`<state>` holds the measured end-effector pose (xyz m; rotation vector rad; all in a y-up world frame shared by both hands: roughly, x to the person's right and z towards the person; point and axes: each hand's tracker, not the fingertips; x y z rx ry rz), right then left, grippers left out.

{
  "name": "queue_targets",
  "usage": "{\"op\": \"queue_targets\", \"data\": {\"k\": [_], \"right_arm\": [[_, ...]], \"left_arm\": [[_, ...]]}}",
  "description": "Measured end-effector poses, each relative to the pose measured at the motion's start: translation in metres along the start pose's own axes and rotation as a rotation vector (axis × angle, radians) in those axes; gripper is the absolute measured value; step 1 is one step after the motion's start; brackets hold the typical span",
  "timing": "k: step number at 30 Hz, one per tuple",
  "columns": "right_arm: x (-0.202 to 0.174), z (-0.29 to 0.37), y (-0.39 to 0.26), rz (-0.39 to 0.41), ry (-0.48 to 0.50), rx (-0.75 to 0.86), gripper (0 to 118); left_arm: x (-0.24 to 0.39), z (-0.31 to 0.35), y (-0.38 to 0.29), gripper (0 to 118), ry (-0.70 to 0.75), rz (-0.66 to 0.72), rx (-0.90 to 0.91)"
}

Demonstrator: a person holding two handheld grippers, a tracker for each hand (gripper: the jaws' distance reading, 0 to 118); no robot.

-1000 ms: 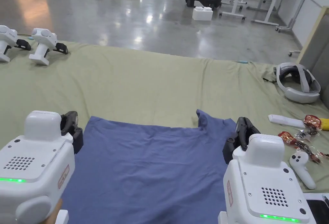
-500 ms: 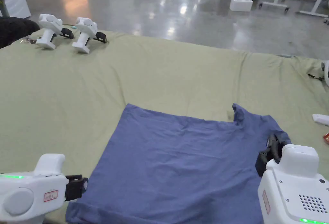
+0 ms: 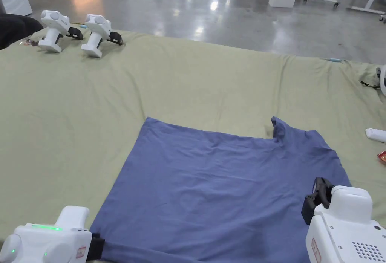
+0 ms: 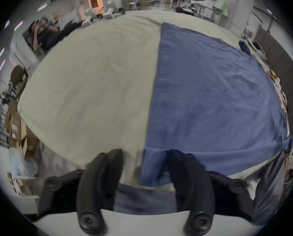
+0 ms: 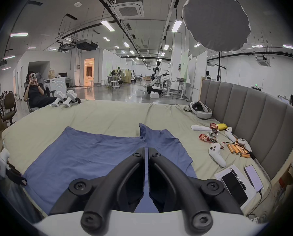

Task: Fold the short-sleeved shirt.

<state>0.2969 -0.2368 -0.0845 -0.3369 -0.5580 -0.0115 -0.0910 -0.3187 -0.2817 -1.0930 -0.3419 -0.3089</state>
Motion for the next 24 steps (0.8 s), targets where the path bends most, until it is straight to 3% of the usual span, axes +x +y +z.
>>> {"op": "queue_targets", "data": {"k": [2,5,8,12,17,21,24], "right_arm": [[0.004,0.003,-0.004,-0.004,-0.01,-0.013,6],[0.016,0.005,-0.008,-0.025,-0.02,-0.043,6],[0.034,0.014,-0.008,-0.035,-0.03,-0.08,6],[0.068,0.025,-0.008,-0.014,-0.008,-0.254,8],[0.103,0.032,-0.026,0.092,0.018,-0.525,55],[0.124,0.043,-0.049,0.038,0.0,-0.658,72],[0.131,0.046,-0.065,-0.028,-0.008,-0.726,72]], "left_arm": [[0.005,-0.001,0.001,32,-0.04,0.017,-0.002],[0.008,-0.003,0.0,11,-0.042,-0.02,-0.004],[0.002,-0.003,-0.001,9,-0.048,-0.013,-0.002],[-0.003,0.0,-0.002,9,-0.065,0.001,0.002],[0.0,0.0,-0.001,9,-0.063,-0.015,-0.002],[-0.001,0.0,-0.001,9,-0.072,-0.015,-0.007],[-0.002,0.0,-0.001,9,-0.077,-0.011,-0.01]]}}
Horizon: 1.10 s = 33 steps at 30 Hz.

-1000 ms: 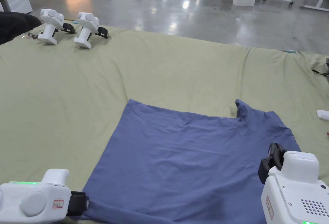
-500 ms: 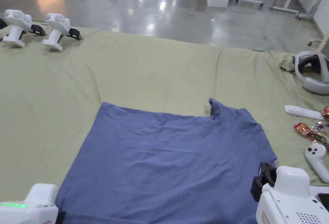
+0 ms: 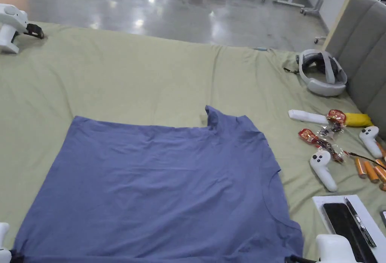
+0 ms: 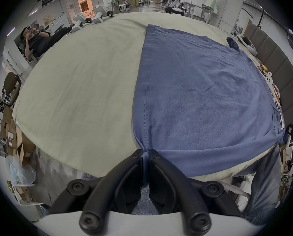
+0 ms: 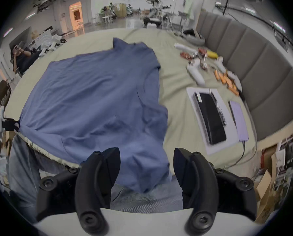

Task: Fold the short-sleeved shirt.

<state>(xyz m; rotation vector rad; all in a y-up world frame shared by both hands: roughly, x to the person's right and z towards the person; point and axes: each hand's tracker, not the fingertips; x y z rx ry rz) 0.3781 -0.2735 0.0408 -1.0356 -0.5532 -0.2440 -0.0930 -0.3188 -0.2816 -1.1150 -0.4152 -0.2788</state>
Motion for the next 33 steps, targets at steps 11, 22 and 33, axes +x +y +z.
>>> {"op": "queue_targets", "data": {"k": [11,22,33], "right_arm": [[-0.011,-0.059,-0.015,-0.058,0.008,-0.127,61],[-0.01,-0.047,-0.008,-0.025,0.045,-0.111,12],[-0.016,-0.014,0.062,-0.008,0.049,0.044,12]], "left_arm": [[0.004,0.0,0.0,9,0.009,-0.011,-0.007],[0.001,0.005,0.001,9,-0.009,0.02,0.008],[-0.001,0.046,0.06,9,-0.127,0.094,0.22]]}}
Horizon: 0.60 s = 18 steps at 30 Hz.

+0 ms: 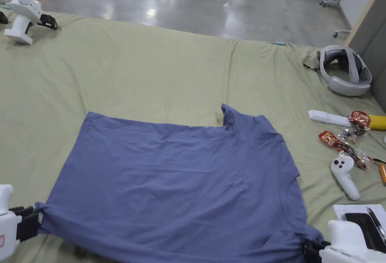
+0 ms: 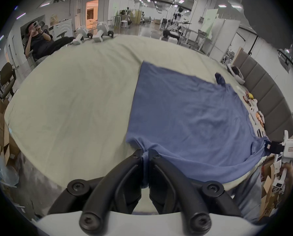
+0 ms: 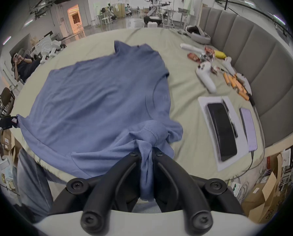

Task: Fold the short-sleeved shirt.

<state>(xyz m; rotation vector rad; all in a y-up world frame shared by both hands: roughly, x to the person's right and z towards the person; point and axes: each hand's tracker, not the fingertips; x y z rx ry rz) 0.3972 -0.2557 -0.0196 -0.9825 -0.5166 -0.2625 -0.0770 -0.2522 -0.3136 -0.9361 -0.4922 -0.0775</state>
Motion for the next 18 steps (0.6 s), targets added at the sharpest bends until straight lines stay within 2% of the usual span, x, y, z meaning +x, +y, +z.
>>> {"op": "queue_targets", "data": {"k": [8,14,18], "right_arm": [[0.014,-0.023,0.072,-0.032,0.011,0.074,12],[0.006,-0.07,0.108,0.028,0.007,0.095,12],[0.005,-0.105,0.123,0.015,-0.006,0.04,12]], "left_arm": [[0.002,-0.029,0.061,9,0.013,0.024,0.04],[0.007,-0.076,0.087,9,0.048,0.007,0.002],[0.008,-0.104,0.097,9,0.064,0.024,-0.038]]}}
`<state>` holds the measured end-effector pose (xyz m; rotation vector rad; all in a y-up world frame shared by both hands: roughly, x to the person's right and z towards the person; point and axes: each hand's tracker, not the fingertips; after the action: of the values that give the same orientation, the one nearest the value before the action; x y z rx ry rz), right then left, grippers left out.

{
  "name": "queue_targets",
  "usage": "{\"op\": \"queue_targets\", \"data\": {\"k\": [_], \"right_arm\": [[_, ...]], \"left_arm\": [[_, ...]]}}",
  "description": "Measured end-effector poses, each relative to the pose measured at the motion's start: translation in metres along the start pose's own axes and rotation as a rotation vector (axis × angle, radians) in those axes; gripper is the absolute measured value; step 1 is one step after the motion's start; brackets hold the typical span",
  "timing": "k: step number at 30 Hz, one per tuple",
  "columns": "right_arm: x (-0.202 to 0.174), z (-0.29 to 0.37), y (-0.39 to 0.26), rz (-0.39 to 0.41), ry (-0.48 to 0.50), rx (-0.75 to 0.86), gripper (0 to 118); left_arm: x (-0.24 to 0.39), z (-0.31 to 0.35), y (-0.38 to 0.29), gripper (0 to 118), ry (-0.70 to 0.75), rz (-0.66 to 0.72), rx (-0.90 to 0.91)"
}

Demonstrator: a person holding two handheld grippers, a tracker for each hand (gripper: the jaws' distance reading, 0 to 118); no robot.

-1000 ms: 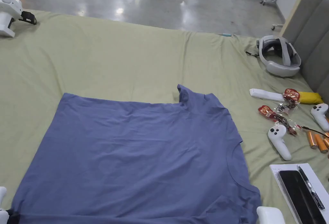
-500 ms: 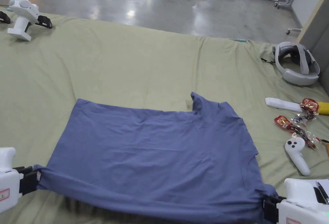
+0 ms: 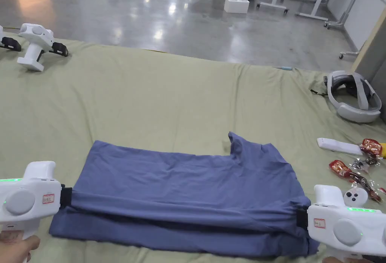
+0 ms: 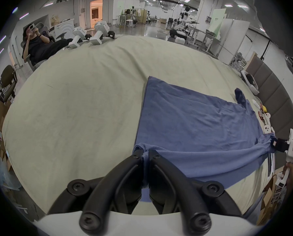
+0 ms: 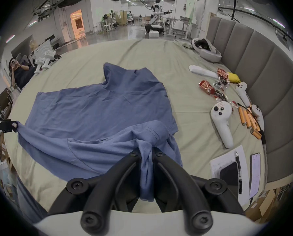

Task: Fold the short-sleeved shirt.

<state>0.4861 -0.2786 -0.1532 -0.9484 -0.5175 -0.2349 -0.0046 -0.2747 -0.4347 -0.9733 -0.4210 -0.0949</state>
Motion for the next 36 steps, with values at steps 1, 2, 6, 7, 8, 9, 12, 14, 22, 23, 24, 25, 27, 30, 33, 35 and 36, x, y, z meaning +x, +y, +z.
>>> {"op": "queue_targets", "data": {"k": [1,2,6,7,8,9,12,14,22,23,24,25,27,30,33,35,36], "right_arm": [[0.001,-0.008,0.002,-0.01,-0.008,-0.013,12],[0.001,-0.014,0.002,-0.023,-0.006,-0.02,13],[0.003,-0.031,0.003,-0.054,-0.015,-0.056,24],[0.002,-0.033,0.003,-0.055,-0.021,-0.06,27],[0.002,-0.033,0.003,-0.056,-0.035,-0.066,30],[0.003,-0.031,0.002,-0.055,-0.055,-0.064,34],[0.004,-0.013,0.0,-0.057,-0.059,-0.014,47],[0.001,0.007,0.0,-0.048,-0.069,0.082,56],[-0.046,0.109,-0.007,0.004,-0.049,0.582,56],[-0.054,0.121,-0.01,0.01,-0.038,0.653,56],[-0.064,0.132,-0.012,0.015,-0.038,0.709,56],[-0.072,0.14,-0.013,0.014,-0.048,0.75,56],[-0.091,0.154,-0.015,0.004,-0.065,0.82,53],[-0.108,0.167,-0.018,-0.042,-0.049,0.898,20],[-0.121,0.178,-0.021,-0.087,-0.045,0.949,11],[-0.125,0.182,-0.022,-0.079,-0.028,0.959,7],[-0.128,0.183,-0.023,-0.067,-0.032,0.978,6]], "left_arm": [[0.0,-0.005,0.002,9,0.001,0.0,-0.01],[0.001,-0.01,0.004,9,-0.003,0.002,-0.018],[0.0,-0.029,0.008,10,0.009,-0.004,-0.052],[0.0,-0.031,0.008,11,0.012,-0.002,-0.055],[0.0,-0.032,0.008,12,0.015,0.002,-0.058],[-0.002,-0.032,0.009,14,0.024,0.012,-0.055],[-0.007,-0.019,0.01,51,0.014,0.049,-0.016],[-0.007,-0.005,0.011,58,-0.025,0.062,0.04],[0.04,0.076,0.001,57,-0.084,-0.069,0.396],[0.049,0.086,-0.002,57,-0.075,-0.092,0.453],[0.059,0.096,-0.005,55,-0.059,-0.117,0.508],[0.067,0.105,-0.008,49,-0.049,-0.145,0.55],[0.085,0.123,-0.014,40,0.01,-0.19,0.644],[0.097,0.142,-0.022,33,0.006,-0.192,0.744],[0.105,0.156,-0.031,16,0.024,-0.198,0.827],[0.108,0.163,-0.036,5,0.044,-0.203,0.878],[0.109,0.166,-0.037,2,0.045,-0.203,0.888]]}}
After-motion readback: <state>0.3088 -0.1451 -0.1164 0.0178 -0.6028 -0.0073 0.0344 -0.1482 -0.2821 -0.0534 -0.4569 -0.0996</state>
